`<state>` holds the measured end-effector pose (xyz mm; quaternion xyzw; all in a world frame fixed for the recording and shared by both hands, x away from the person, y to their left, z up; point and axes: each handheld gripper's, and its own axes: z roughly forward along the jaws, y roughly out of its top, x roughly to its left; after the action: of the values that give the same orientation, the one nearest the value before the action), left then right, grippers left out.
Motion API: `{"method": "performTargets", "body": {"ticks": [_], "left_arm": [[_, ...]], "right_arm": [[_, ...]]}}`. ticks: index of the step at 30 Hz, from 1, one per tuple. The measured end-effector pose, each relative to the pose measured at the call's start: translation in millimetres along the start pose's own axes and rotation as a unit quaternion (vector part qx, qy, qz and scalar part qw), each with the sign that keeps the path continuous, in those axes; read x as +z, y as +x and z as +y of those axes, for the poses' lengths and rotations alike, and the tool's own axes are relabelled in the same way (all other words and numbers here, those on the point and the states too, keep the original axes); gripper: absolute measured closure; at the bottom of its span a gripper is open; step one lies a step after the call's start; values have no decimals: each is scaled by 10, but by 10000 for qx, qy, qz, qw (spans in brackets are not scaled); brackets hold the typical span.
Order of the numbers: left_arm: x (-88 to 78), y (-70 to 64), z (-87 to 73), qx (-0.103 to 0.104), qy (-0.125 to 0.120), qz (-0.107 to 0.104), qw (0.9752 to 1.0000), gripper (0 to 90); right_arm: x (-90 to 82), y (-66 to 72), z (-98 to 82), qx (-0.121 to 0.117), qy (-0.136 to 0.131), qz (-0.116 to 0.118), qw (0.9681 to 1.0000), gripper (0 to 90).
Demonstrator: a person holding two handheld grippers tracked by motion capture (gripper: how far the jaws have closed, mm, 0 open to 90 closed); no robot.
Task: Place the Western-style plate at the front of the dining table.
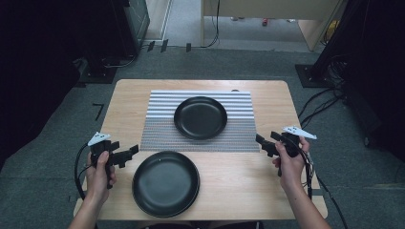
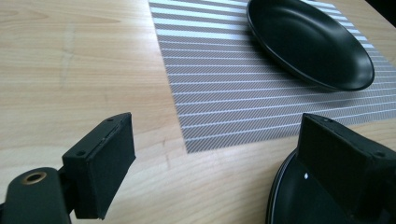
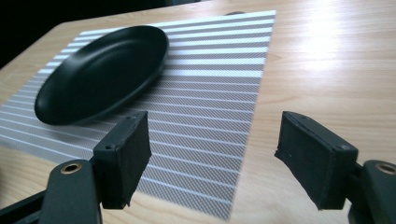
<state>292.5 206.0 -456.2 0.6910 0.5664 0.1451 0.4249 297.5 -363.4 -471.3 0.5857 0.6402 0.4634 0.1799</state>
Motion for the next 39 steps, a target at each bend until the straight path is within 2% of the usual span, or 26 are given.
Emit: {"method": "performTargets", "body": {"ticks": [7,13,16,18,24,28,31,33,39], "left_arm": [[-133,54,-103,-49,-55,57,10000,93],[-212,85,-207,-25,-56,121,9999,78],[-257,134,-315,-101,-38,168,9998,77],[-275,171,-368,-148,-30,100,9998,30],[-334,243,-474,-234,-34,191,9995,26],[-368,286,-593,-203,26,366,9991,24],[-369,311,-651,-249,58,399,9989,14],[-369,343,-734,-247,125,516,9983,14],[-411,382,-824,-171,192,729,9970,14]], "right_arm": [[-196,-90,-119,-74,28,-95,9999,241],[-365,-202,-220,-18,49,-157,9999,240],[-447,-255,-273,1,45,-217,9998,240],[-499,-287,-311,29,45,-251,9997,240],[-637,-377,-423,90,69,-337,9994,239],[-726,-439,-496,87,68,-443,9990,239],[-762,-470,-539,42,93,-532,9985,240],[-816,-523,-614,79,138,-603,9981,239],[-921,-637,-769,153,245,-756,9967,240]]}}
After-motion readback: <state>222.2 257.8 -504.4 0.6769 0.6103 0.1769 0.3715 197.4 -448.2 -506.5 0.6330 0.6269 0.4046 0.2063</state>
